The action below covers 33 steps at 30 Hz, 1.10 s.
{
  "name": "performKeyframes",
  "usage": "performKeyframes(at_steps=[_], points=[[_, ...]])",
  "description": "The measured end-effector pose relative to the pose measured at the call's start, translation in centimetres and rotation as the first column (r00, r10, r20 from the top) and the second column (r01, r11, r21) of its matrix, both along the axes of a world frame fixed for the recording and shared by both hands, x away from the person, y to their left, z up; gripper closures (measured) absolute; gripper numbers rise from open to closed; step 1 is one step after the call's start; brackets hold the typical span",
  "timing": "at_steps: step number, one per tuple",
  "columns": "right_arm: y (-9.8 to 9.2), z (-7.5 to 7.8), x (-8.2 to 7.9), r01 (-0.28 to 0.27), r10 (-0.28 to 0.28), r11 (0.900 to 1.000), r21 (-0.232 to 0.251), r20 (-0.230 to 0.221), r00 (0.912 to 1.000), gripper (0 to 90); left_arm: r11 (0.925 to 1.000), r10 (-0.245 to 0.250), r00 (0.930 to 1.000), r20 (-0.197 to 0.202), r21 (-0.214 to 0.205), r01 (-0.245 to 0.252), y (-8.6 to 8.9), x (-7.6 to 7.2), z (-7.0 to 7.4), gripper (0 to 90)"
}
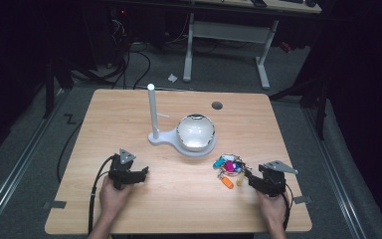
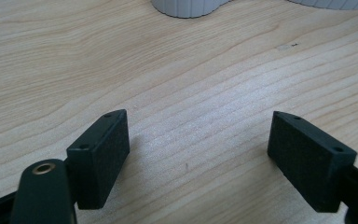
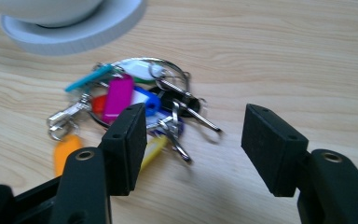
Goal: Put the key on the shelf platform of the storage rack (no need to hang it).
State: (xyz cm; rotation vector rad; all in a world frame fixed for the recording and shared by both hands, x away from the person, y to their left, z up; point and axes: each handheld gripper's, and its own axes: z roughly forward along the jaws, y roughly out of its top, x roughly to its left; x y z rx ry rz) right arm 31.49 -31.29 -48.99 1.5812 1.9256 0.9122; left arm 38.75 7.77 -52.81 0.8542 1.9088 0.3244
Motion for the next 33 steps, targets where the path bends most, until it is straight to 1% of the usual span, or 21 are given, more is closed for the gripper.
performKeyframes(at_steps=[1,2,3,4,5,6,8,13,18,19,20,25,26,29,30,33], points=[[0.3,0.0,0.1,-0.009,0.008,0.9999,0.006,0.002,1.0000,41.1,1.0000,0.000,1.0000,0.000,-0.001,0.000,0.0,0.0,0.0,21.0],[0.6,0.0,0.2,-0.016,0.016,0.9999,0.002,0.001,0.9999,41.4,1.0000,0.000,1.0000,0.000,0.000,0.000,0.0,0.0,0.0,21.0],[0.6,0.0,0.2,-0.016,0.016,0.9999,0.002,0.001,0.9999,41.4,1.0000,0.000,1.0000,0.000,0.000,0.000,0.0,0.0,0.0,21.0],[1.4,-0.1,0.6,-0.037,0.037,0.9992,-0.013,0.000,0.9993,41.8,1.0000,-0.001,1.0000,0.000,0.000,0.001,0.0,0.0,0.0,21.0],[1.4,-0.1,0.6,-0.037,0.037,0.9992,-0.013,0.000,0.9993,41.8,1.0000,-0.001,1.0000,0.000,0.000,0.001,0.0,0.0,0.0,21.0],[1.8,-0.2,1.1,-0.053,0.053,0.9985,-0.013,-0.004,0.9986,41.9,1.0000,0.000,1.0000,0.000,0.000,0.000,0.0,0.0,0.0,21.0],[2.2,-0.2,1.4,-0.062,0.062,0.9979,-0.021,-0.013,0.9980,41.9,1.0000,-0.001,1.0000,0.000,0.000,0.001,0.0,0.0,0.0,21.0],[2.9,0.0,1.9,-0.078,0.077,0.9967,-0.025,-0.008,0.9970,42.1,1.0000,-0.001,1.0000,0.000,0.000,0.001,0.0,0.0,0.0,21.0],[3.3,-0.1,2.6,-0.086,0.085,0.9961,-0.021,-0.022,0.9961,42.2,1.0000,-0.001,1.0000,0.000,0.000,0.001,0.0,0.0,0.0,21.0],[3.3,-0.2,2.7,-0.089,0.088,0.9957,-0.026,-0.021,0.9959,41.9,1.0000,-0.002,1.0000,0.001,0.001,0.002,0.0,0.0,0.0,21.0],[3.4,-0.1,2.8,-0.084,0.083,0.9962,-0.026,-0.031,0.9961,40.9,1.0000,-0.001,1.0000,0.000,0.000,0.001,0.0,0.0,0.0,21.0],[3.7,0.0,3.4,-0.086,0.085,0.9957,-0.035,-0.032,0.9959,38.1,1.0000,-0.001,1.0000,0.000,0.000,0.001,0.0,0.0,0.0,21.0],[4.0,-0.1,3.9,-0.092,0.090,0.9948,-0.043,-0.041,0.9951,37.0,1.0000,-0.002,1.0000,0.000,0.000,0.002,0.0,0.0,0.0,21.0],[4.2,-0.2,4.3,-0.095,0.093,0.9946,-0.040,-0.045,0.9946,36.6,1.0000,-0.002,1.0000,0.000,0.001,0.002,0.0,0.0,0.0,21.0],[4.7,-0.4,4.7,-0.107,0.103,0.9926,-0.059,-0.061,0.9928,36.3,1.0000,-0.001,1.0000,0.000,0.000,0.001,0.0,0.0,0.0,21.0],[5.0,-0.6,5.1,-0.113,0.109,0.9917,-0.061,-0.071,0.9916,36.1,1.0000,-0.001,1.0000,0.000,0.000,0.001,0.0,0.0,0.0,21.0]])
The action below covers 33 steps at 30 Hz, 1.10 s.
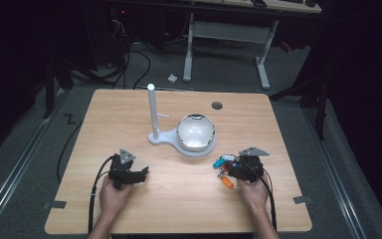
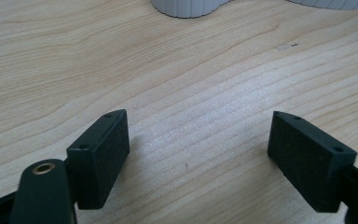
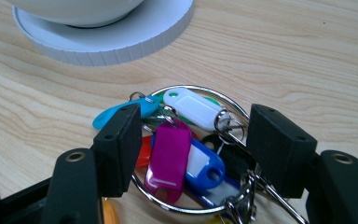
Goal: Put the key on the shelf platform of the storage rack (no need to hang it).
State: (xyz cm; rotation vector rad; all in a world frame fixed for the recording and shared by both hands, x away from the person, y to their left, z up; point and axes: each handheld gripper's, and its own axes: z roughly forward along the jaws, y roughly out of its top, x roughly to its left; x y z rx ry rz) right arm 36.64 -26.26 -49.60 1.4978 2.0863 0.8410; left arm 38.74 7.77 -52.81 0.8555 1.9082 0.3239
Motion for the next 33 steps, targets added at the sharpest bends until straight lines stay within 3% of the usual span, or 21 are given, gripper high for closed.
performKeyframes(at_steps=[11,14,16,18,21,25,26,28,33], points=[[0.7,-1.3,1.4,-0.012,0.010,0.9988,-0.047,-0.044,0.9990,33.0,1.0000,-0.001,1.0000,0.000,0.001,0.001,0.0,0.0,0.0,21.0],[0.6,-1.5,1.6,-0.013,0.011,0.9990,-0.043,-0.047,0.9988,32.6,1.0000,-0.001,1.0000,0.000,0.000,0.001,0.0,0.0,0.0,21.0],[0.4,-1.7,1.8,-0.004,0.003,1.0000,-0.006,-0.059,0.9983,33.2,1.0000,-0.002,1.0000,0.001,0.001,0.002,0.0,0.0,0.0,21.0],[0.2,-1.9,2.0,-0.004,0.005,0.9998,0.019,-0.062,0.9981,36.8,1.0000,-0.001,1.0000,0.000,0.001,0.001,0.0,0.0,0.0,20.9],[0.5,-1.9,1.9,-0.019,0.018,0.9995,-0.026,-0.041,0.9990,46.6,1.0000,-0.001,1.0000,0.001,0.001,0.001,0.0,0.0,0.0,21.0],[0.5,-1.8,1.7,-0.021,0.020,0.9994,-0.029,-0.038,0.9991,60.9,1.0000,0.001,1.0000,-0.001,0.001,-0.001,0.0,0.0,0.0,21.0],[0.5,-1.8,1.7,-0.021,0.020,0.9994,-0.029,-0.038,0.9991,60.9,1.0000,0.001,1.0000,-0.001,0.001,-0.001,0.0,0.0,0.0,21.0],[0.7,-1.7,1.6,-0.032,0.031,0.9986,-0.042,-0.036,0.9989,72.1,1.0000,0.000,1.0000,0.000,0.001,0.000,0.0,0.0,0.0,21.0],[0.5,-1.7,1.5,-0.046,0.045,0.9985,-0.031,-0.045,0.9980,75.3,1.0000,0.000,1.0000,0.000,0.001,0.000,0.0,0.0,0.0,21.0]])
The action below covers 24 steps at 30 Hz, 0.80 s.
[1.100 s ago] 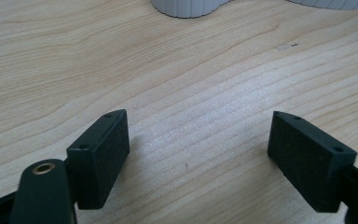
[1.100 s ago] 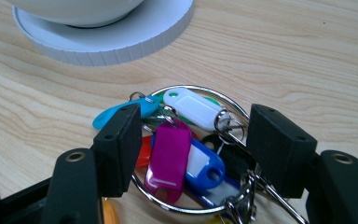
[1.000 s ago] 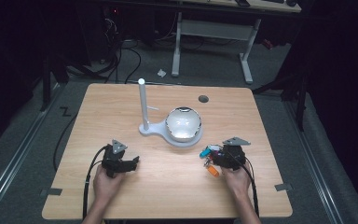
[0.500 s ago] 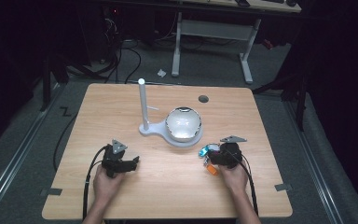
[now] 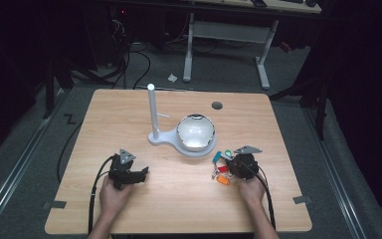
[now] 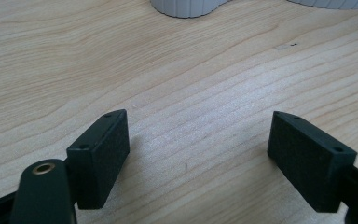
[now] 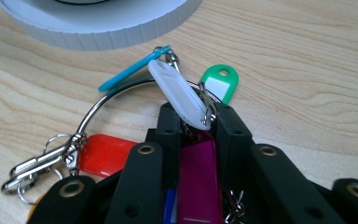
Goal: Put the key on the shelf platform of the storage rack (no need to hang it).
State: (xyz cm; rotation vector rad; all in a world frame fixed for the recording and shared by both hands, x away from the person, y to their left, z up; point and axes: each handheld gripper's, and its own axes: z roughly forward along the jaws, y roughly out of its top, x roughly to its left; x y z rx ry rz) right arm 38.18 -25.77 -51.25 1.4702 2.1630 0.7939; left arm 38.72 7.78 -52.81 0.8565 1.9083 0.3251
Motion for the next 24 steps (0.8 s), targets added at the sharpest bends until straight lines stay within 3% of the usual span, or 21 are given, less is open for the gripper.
performKeyframes(at_steps=[7,11,24], points=[[-0.4,0.3,-0.3,-0.014,0.014,0.9997,0.018,0.013,0.9998,76.8,1.0000,0.000,1.0000,0.000,0.000,0.000,0.0,0.0,0.0,20.9],[-1.0,1.6,-0.9,-0.019,0.016,0.9983,0.055,0.047,0.9988,77.7,1.0000,0.000,1.0000,0.000,0.000,0.000,0.0,0.0,0.0,21.0],[-2.5,4.4,-2.2,-0.029,0.022,0.9970,0.071,0.103,0.9944,77.8,1.0000,0.000,1.0000,0.000,0.000,0.000,0.0,0.0,0.0,21.0]])
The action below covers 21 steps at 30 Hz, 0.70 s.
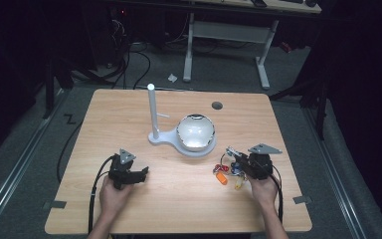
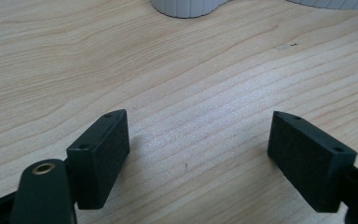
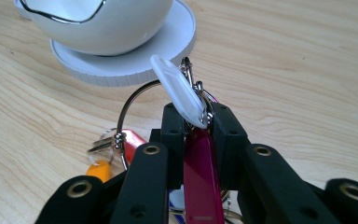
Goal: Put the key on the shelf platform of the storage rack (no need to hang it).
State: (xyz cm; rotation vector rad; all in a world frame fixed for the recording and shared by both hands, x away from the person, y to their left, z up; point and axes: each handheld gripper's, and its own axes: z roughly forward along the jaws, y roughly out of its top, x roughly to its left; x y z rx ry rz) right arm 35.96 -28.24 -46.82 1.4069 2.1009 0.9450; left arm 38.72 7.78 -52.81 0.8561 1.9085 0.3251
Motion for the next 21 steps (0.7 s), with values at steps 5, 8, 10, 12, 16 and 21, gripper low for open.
performKeyframes(at_steps=[5,8,10,12,16,21], points=[[-0.5,0.8,-0.4,0.004,-0.005,1.0000,0.007,0.014,0.9999,77.7,1.0000,0.000,1.0000,0.000,0.000,0.000,0.0,0.0,0.0,21.0],[-0.8,1.2,-0.7,0.012,-0.012,0.9999,0.012,0.019,0.9997,77.7,1.0000,0.001,1.0000,0.000,-0.001,-0.001,0.0,0.0,0.0,21.0],[-1.1,1.7,-1.0,0.017,-0.018,0.9997,0.018,0.032,0.9993,77.7,1.0000,-0.003,1.0000,0.001,0.000,0.003,0.0,0.0,0.0,21.0],[-1.2,2.3,-1.2,0.019,-0.020,0.9996,0.020,0.046,0.9987,77.7,1.0000,-0.001,1.0000,0.000,0.000,0.001,0.0,0.0,0.0,21.0],[-1.1,3.2,-1.3,0.005,-0.007,0.9998,0.019,0.062,0.9981,77.7,1.0000,0.000,1.0000,0.000,0.000,0.000,0.0,0.0,0.0,21.0],[-0.9,4.2,-1.5,0.002,-0.005,0.9995,0.032,0.085,0.9964,77.7,1.0000,-0.003,1.0000,0.000,-0.001,0.003,0.0,0.0,0.0,21.0]])
